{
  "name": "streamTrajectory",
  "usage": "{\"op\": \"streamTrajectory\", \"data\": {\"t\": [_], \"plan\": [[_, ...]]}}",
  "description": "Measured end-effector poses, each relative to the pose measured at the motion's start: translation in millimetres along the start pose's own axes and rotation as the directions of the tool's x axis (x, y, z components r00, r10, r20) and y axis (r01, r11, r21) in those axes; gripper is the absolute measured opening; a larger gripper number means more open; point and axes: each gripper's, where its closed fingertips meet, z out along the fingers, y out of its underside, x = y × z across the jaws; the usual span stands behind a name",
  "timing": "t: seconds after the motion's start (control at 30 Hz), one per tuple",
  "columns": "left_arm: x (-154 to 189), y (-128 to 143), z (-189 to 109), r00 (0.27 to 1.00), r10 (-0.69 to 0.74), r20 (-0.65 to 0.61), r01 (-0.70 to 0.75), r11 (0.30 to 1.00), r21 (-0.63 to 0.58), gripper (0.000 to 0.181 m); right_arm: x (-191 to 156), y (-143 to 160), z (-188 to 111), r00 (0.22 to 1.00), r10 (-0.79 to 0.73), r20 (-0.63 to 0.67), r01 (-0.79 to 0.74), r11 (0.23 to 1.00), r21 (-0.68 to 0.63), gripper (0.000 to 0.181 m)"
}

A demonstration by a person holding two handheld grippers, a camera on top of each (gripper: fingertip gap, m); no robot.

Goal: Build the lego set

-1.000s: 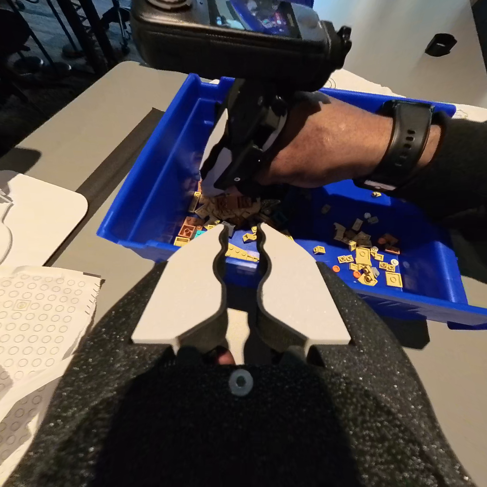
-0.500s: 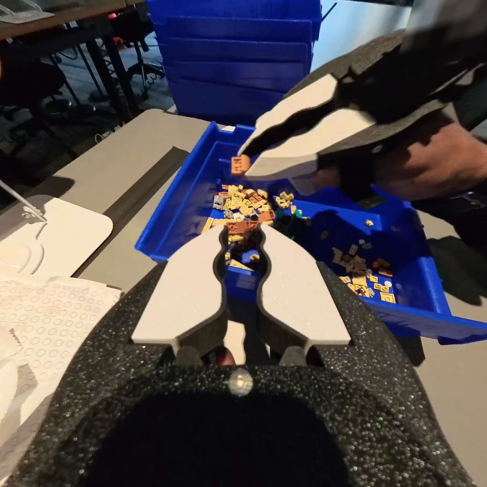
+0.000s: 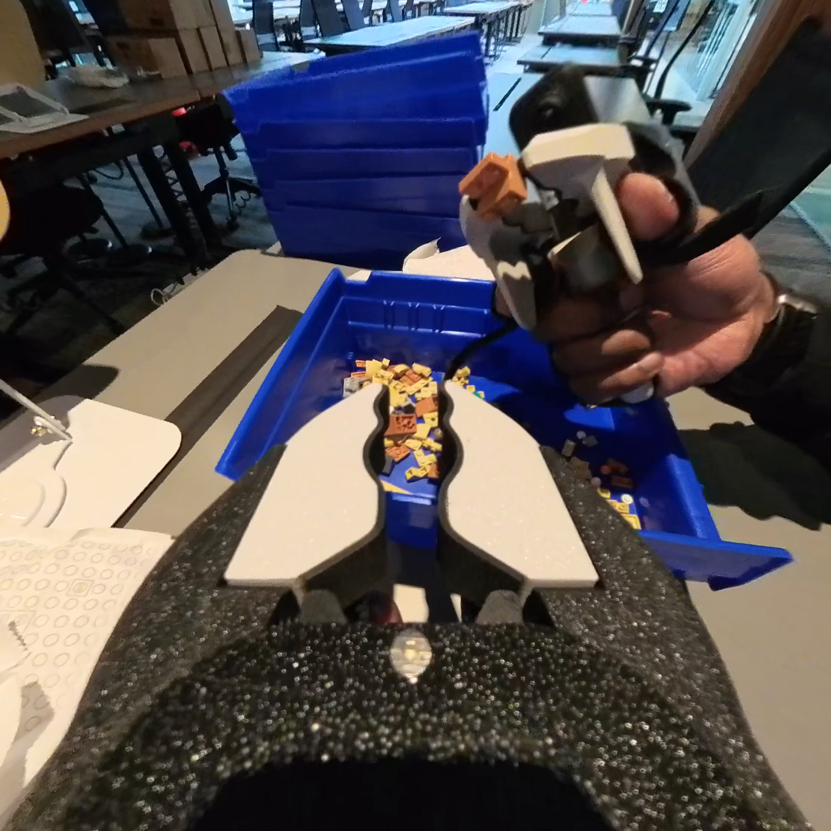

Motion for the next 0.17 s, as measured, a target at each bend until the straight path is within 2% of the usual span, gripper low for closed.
{"op": "streamTrajectory", "data": {"t": [0.17], "plan": [[13, -15, -2, 0.999, 0.040, -0.031, -0.037, 0.997, 0.072, 0.020, -6, 7, 4, 0.998, 0.014, 0.065, -0.015, 1.000, 0.015, 0.016]]}}
